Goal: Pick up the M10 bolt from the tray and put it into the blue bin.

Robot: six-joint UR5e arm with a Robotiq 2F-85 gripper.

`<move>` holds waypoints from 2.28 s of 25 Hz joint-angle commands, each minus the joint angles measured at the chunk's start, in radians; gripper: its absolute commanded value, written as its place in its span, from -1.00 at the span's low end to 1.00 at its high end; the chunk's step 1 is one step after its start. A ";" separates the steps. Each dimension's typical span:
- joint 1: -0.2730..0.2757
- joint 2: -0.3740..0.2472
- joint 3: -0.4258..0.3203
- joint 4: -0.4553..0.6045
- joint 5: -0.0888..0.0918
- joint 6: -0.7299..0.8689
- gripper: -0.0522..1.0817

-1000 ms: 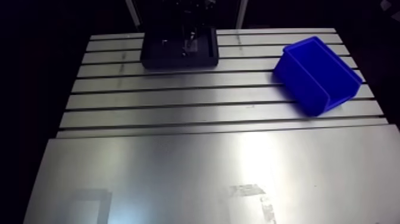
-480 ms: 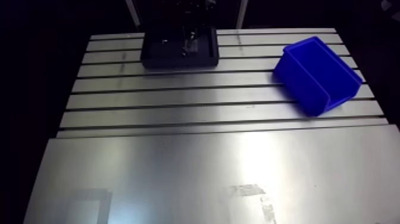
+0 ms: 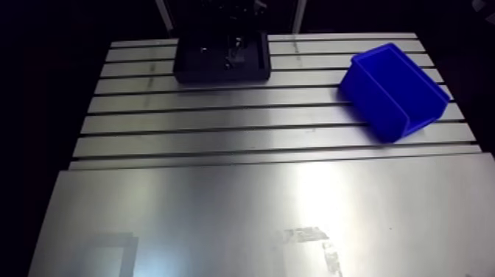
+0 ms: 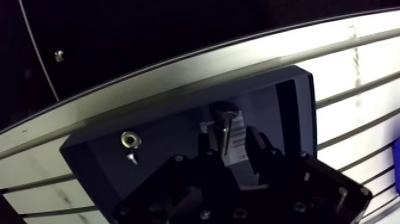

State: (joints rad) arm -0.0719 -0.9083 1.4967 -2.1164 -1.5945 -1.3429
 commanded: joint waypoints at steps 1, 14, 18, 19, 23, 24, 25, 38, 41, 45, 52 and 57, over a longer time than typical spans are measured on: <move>0.000 0.001 0.003 -0.003 0.000 0.000 0.21; -0.002 0.007 0.006 -0.004 0.000 0.000 0.31; -0.002 0.007 0.006 -0.004 0.000 0.000 0.34; -0.002 0.009 0.006 -0.004 0.000 0.000 0.34; -0.002 0.009 0.003 -0.004 0.000 0.000 0.37; -0.002 0.007 0.003 -0.006 0.000 -0.002 0.38; -0.002 0.007 0.003 -0.006 0.000 0.000 0.38; -0.002 0.009 0.006 -0.006 0.000 -0.002 0.43; -0.002 0.009 0.006 -0.006 0.000 -0.002 0.44; -0.003 0.009 0.006 -0.006 0.000 -0.002 0.49; -0.008 0.007 0.007 -0.006 0.000 -0.003 0.62; 0.001 -0.034 0.010 0.008 0.009 -0.011 0.75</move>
State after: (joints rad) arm -0.0769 -0.9065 1.5051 -2.1214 -1.5930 -1.3469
